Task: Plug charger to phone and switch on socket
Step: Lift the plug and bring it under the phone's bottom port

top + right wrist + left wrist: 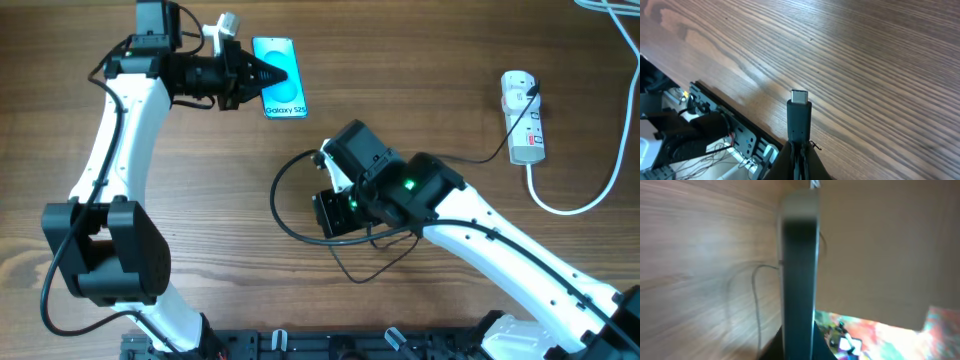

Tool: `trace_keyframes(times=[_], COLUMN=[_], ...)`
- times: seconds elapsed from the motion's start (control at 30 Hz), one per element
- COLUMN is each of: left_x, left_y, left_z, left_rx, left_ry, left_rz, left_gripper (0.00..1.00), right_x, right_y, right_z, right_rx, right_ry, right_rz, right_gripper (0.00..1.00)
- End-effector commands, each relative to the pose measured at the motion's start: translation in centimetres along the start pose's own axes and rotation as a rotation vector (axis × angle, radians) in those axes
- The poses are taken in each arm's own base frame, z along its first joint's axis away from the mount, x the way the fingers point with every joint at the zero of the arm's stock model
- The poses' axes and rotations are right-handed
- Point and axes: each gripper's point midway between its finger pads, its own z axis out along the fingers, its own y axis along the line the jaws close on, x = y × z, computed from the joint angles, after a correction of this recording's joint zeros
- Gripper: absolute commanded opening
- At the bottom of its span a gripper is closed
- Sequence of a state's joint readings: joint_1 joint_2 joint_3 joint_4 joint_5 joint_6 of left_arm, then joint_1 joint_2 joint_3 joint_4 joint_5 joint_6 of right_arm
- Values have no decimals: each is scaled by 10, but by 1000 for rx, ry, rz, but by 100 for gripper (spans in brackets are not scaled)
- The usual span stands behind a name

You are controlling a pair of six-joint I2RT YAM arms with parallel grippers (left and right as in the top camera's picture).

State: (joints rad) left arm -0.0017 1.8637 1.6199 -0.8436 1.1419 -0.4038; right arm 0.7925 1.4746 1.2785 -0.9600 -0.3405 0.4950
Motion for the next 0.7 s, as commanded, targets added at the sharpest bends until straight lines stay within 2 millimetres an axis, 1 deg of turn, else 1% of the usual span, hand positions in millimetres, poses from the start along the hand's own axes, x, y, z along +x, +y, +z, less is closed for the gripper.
trace_keyframes(times=[0.0,0.07,0.17,0.23,0.3,0.33,0.43,0.53,0.6,0.67], left_x=[-3,3,8,11,17,20,21,19,21,22], left_y=[-1,2,6,24,36,33,26,27,27,26], left_z=[-9,-9,-8,-3,5,11,22,22,23,24], left_rx=[-49,-58,-76,-197,-288,-291,-278,-289,-290,-282], left_ry=[-46,-29,-9,-13,-4,10,16,8,16,20], left_rz=[53,26,103,86,86,99,152,158,155,158], left_gripper=[4,4,4,4,4,4,4,4,4,4], right_x=[2,1,4,3,-1,-3,-3,0,-1,-3], right_y=[18,23,27,28,31,33,32,30,31,31], right_z=[-10,-10,-9,-9,-9,-9,-9,-9,-9,-9], right_rx=[-51,-65,-71,-76,-86,-92,-91,-83,-85,-84], right_ry=[-31,-37,-28,-33,-50,-60,-57,-45,-52,-59], right_rz=[-13,35,28,30,24,20,21,21,-28,-30], right_gripper=[4,4,4,4,4,4,4,4,4,4])
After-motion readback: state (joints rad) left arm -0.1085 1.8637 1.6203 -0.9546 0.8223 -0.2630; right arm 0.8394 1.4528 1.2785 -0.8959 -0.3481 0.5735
